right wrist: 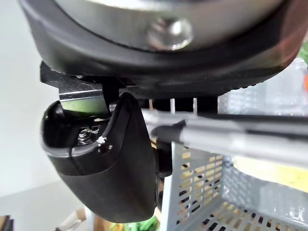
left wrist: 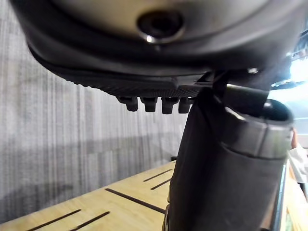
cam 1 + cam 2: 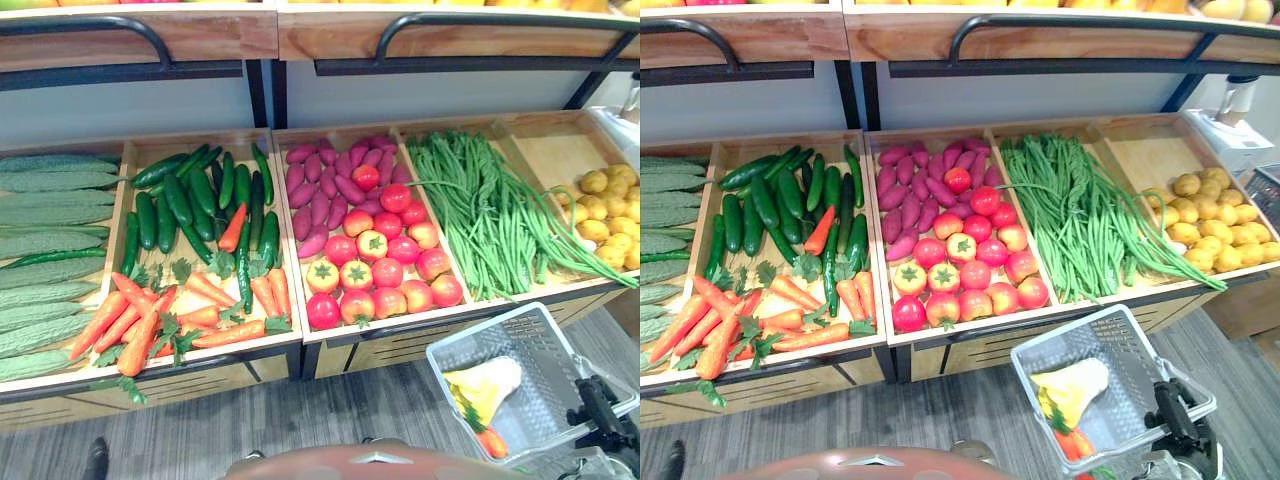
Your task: Pick vegetable in the basket
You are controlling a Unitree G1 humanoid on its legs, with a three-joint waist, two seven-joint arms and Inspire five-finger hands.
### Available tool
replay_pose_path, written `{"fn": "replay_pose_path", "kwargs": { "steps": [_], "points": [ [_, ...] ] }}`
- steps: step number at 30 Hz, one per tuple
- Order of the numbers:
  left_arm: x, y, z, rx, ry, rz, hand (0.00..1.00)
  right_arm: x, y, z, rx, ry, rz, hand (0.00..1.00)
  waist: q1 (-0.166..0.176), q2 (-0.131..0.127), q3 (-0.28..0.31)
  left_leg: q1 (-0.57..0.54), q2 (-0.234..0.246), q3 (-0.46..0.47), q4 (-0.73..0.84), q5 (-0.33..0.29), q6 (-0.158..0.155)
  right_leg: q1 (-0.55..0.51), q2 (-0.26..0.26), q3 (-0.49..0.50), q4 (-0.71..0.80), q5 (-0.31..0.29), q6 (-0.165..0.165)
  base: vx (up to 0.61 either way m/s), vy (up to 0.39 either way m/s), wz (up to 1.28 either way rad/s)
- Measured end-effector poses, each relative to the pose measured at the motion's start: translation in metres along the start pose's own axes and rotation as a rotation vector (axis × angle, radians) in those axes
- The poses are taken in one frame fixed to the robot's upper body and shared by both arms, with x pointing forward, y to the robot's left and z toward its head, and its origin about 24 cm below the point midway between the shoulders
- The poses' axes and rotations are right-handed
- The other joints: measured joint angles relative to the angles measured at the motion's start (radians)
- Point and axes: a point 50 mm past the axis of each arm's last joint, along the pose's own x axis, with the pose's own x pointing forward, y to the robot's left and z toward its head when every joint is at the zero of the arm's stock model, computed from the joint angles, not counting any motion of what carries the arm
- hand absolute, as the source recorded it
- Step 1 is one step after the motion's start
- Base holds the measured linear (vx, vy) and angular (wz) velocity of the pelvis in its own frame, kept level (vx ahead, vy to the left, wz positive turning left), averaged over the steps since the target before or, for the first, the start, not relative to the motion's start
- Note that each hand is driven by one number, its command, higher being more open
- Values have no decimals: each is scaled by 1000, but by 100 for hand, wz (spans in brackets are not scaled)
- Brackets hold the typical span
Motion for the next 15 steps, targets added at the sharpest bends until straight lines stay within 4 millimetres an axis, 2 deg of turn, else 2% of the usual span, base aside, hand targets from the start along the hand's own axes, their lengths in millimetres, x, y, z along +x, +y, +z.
{"fn": "replay_pose_path", "kwargs": {
  "steps": [8, 15],
  "points": [
    [-10, -10, -26, 113, 83, -97, 100, -7, -2, -48, -4, 182, -29, 0, 13, 34, 32, 19, -2, -13, -12, -1, -2, 19, -4, -23, 11, -11, -1, 28, -1, 5],
    [-21, -22, -43, 207, 132, -212, 100, -15, 0, -69, 24, 243, -36, 0, 19, 33, 36, 47, -24, -21, -40, 8, 3, 33, -18, -32, 25, -29, 8, -9, 11, 4]
  ]
}}
